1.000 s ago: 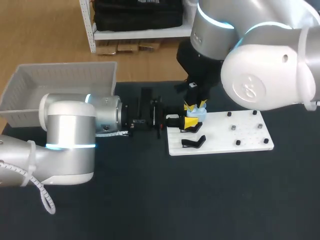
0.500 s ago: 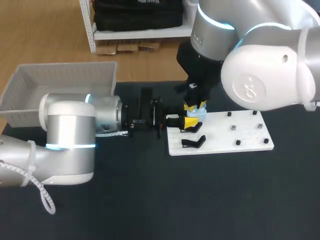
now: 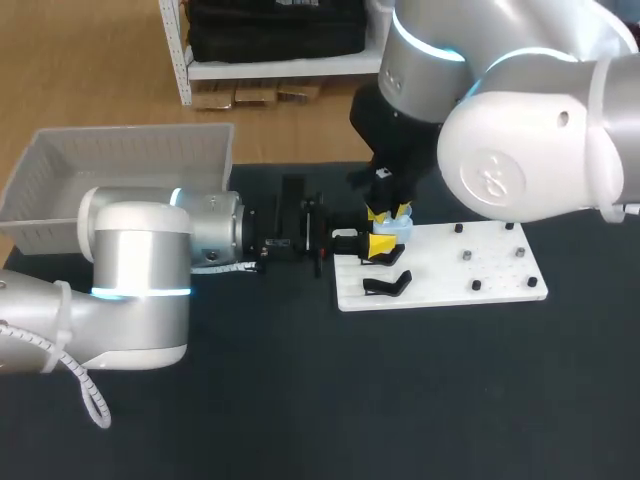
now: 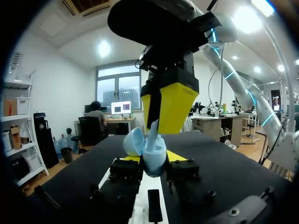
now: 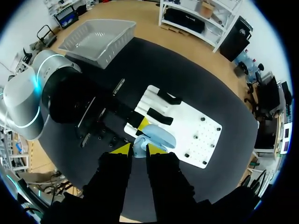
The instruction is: Pick up each earbud case from the left stands, insert the matching earbuds, close the lid, and place the case in the box.
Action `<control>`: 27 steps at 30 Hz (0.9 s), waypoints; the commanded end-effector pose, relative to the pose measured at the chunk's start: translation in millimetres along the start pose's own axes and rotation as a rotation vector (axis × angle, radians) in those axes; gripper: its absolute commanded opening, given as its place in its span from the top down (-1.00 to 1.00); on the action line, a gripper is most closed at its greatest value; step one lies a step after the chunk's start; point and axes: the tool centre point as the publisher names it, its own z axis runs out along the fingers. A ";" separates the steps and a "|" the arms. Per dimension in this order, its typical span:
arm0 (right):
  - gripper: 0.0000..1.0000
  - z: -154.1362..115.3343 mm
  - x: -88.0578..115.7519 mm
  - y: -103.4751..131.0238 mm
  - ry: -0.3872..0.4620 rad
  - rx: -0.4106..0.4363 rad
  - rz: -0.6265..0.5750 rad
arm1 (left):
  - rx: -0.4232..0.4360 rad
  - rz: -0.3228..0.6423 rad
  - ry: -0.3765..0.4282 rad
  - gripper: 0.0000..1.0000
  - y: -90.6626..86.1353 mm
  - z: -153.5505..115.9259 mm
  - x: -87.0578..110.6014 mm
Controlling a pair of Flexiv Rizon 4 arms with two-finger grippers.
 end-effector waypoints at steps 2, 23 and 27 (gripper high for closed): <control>1.00 2.4 -1.3 0.4 0.009 -0.003 -0.003 | -0.003 0.003 -0.005 1.00 -0.5 0.5 1.0; 1.00 9.4 1.6 2.9 0.058 0.050 -0.052 | -0.003 0.003 -0.005 1.00 -0.5 0.5 1.0; 1.00 5.9 2.3 4.7 0.050 0.075 -0.067 | -0.003 0.003 -0.005 1.00 -0.5 0.5 1.0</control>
